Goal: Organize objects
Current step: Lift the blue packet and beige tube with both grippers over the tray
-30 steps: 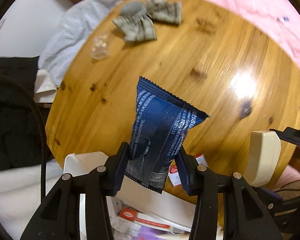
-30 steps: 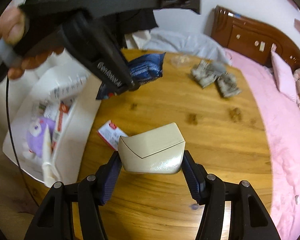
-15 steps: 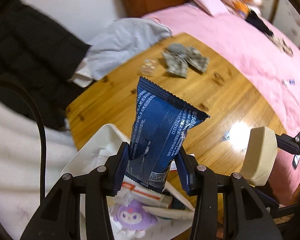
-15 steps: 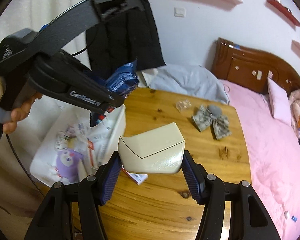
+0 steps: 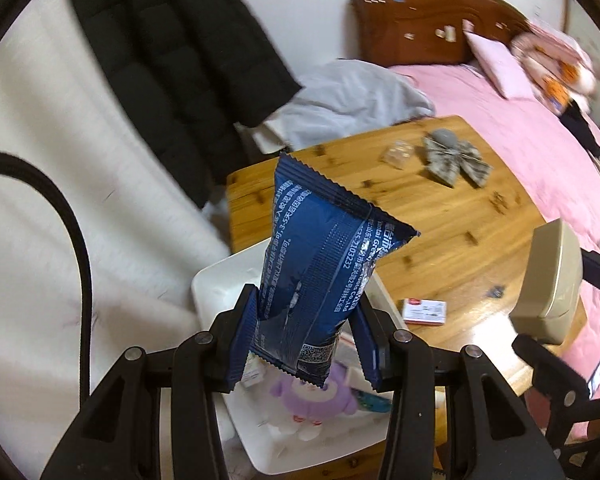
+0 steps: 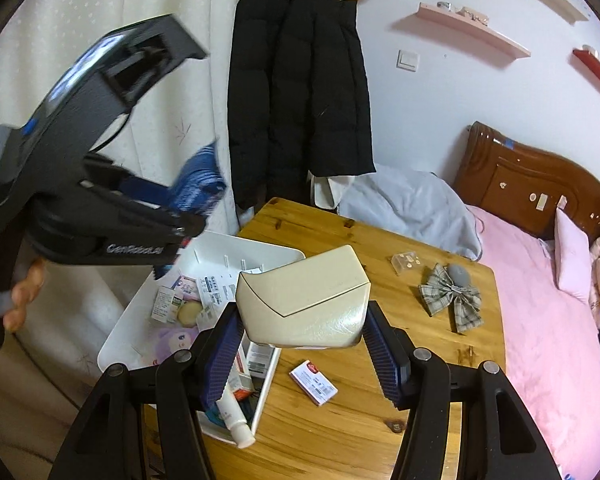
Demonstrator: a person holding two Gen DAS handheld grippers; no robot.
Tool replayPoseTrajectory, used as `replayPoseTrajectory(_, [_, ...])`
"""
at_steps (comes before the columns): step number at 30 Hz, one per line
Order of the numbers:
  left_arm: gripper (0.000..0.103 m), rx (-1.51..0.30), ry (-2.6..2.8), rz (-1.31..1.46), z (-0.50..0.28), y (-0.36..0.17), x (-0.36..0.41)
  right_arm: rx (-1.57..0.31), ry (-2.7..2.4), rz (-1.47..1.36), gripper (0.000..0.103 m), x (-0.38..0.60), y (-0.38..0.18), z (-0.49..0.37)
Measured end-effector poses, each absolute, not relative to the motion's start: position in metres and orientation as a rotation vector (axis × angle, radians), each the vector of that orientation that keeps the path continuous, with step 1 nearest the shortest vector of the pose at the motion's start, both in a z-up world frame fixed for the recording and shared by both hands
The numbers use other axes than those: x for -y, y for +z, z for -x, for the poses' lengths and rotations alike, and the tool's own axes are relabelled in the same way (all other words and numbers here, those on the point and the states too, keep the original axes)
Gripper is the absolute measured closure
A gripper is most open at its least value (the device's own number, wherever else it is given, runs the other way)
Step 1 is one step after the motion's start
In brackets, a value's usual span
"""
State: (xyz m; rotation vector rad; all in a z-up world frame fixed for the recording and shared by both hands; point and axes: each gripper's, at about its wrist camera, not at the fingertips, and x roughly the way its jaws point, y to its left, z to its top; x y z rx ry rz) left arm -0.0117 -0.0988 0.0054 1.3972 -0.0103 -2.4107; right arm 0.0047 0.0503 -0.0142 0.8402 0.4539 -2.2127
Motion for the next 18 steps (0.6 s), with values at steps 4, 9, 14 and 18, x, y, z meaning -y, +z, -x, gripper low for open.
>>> replayPoseTrajectory(4, [0.054, -0.06, -2.37, -1.369, 0.0, 0.0, 0.117, -0.464, -2.201, -0.86, 0.042, -0.036, -0.014, -0.008])
replayPoseTrajectory(9, [0.054, -0.036, -2.377, -1.383, -0.009, -0.012, 0.131, -0.549, -2.177, -0.885, 0.042, -0.017, -0.028, -0.02])
replayPoseTrajectory(14, [0.054, -0.079, -2.346, -1.369, -0.018, -0.022, 0.143, -0.588, -2.125, -0.93, 0.042, -0.006, -0.041, -0.026])
replayPoseTrajectory(18, [0.054, -0.109, -2.325, -1.378, -0.022, -0.032, 0.15, -0.618, -2.067, -0.973, 0.042, 0.005, -0.053, -0.03])
